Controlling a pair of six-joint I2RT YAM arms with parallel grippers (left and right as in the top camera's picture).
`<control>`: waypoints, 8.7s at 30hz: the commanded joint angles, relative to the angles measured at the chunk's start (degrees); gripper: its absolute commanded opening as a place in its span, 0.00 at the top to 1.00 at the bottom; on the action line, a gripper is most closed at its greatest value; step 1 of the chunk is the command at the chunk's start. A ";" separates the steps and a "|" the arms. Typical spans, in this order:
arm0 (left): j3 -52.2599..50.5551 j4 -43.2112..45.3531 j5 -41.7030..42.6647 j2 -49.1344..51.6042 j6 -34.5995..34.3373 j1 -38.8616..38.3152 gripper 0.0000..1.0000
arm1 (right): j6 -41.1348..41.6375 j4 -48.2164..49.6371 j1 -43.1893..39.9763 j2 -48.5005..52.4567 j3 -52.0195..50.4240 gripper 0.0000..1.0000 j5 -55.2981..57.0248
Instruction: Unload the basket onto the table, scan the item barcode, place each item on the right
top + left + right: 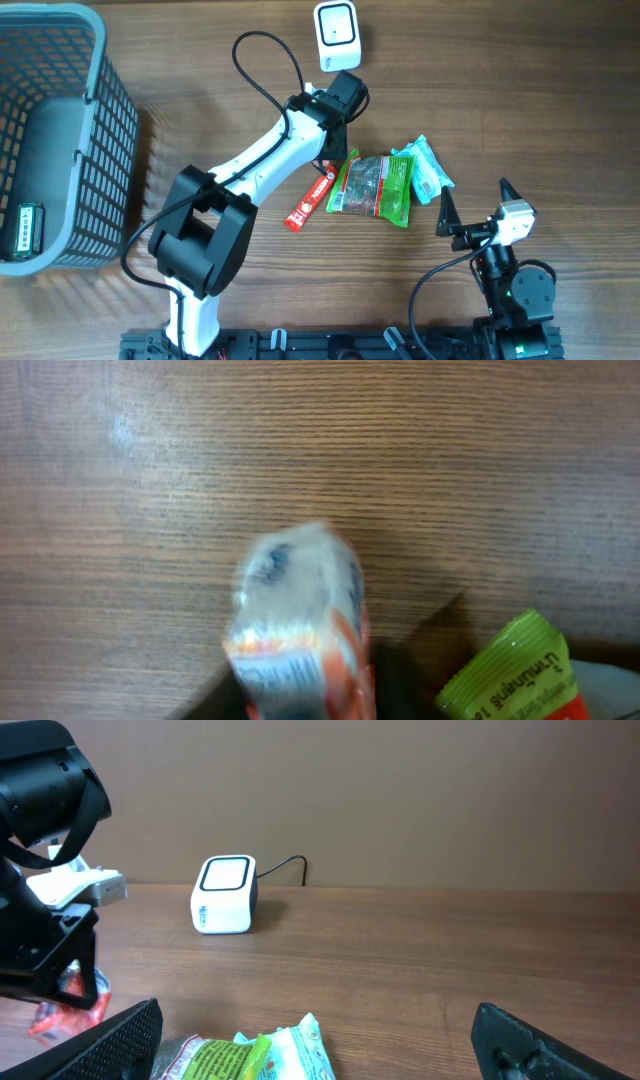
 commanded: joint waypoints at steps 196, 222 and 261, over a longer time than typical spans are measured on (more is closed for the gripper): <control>-18.60 7.08 10.23 -31.43 5.95 36.72 0.00 | -0.70 0.31 0.09 -0.22 -0.07 0.00 0.09; -18.60 7.08 10.23 -31.43 5.95 36.72 0.00 | -0.72 0.31 0.09 -0.22 -0.07 0.00 0.09; -18.60 7.08 10.23 -31.43 5.95 36.72 0.00 | 11.30 -6.60 0.09 2.71 12.13 0.00 -5.79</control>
